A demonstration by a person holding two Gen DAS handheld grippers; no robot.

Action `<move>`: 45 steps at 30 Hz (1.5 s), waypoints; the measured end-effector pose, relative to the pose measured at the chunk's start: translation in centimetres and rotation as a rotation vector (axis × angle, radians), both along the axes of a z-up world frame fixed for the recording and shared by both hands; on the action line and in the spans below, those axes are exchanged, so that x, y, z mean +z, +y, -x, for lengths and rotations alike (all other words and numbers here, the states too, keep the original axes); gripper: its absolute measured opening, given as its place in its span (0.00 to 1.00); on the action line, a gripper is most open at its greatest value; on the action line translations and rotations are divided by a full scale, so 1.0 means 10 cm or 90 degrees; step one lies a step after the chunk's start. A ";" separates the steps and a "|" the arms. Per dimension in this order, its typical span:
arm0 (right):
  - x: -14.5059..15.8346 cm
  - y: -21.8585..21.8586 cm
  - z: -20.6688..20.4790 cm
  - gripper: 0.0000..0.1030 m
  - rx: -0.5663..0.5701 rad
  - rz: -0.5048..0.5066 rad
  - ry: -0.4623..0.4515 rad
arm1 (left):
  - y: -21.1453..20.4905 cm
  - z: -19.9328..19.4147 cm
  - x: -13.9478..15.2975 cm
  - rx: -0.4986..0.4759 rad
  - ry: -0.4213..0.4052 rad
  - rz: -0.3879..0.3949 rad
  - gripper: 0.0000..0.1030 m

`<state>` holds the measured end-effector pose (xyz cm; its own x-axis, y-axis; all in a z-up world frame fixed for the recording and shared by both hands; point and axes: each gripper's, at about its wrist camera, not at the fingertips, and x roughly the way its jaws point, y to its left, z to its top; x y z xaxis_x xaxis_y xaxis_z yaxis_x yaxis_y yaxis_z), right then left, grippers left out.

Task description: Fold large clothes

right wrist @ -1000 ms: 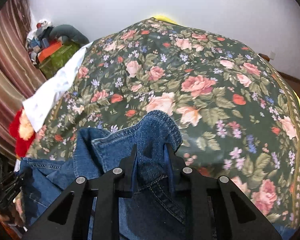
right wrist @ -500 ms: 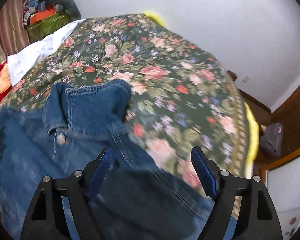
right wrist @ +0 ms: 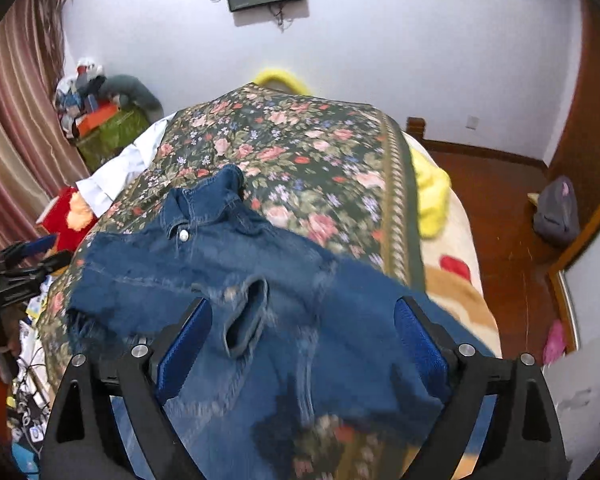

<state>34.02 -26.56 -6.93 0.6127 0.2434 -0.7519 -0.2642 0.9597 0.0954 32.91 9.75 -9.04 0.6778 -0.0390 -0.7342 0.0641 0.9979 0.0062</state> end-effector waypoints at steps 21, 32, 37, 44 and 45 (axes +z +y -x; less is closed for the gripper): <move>-1.51 -1.88 0.56 0.89 -0.283 -0.308 0.214 | -1.32 0.09 -1.19 -0.098 0.187 -0.003 0.76; -1.61 -1.99 0.15 0.67 -0.370 -0.336 0.152 | -1.02 -0.17 -0.84 -0.048 0.117 0.021 0.76; -1.64 -2.10 -0.05 0.32 -0.411 -0.308 0.137 | -0.80 -0.50 -0.83 0.014 0.122 0.030 0.76; -1.09 -2.02 -0.25 0.14 -0.364 -0.285 0.029 | -0.81 -0.77 -1.32 0.031 0.216 0.058 0.76; -0.95 -1.96 -0.27 0.12 -0.347 -0.280 0.002 | -0.83 -0.76 -1.34 0.031 0.212 0.053 0.76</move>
<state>36.73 -46.15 -16.38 0.7317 0.1838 -0.6563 0.2451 0.8276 0.5050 40.52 1.43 -22.43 0.4046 -0.0810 -0.9109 0.0013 0.9961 -0.0880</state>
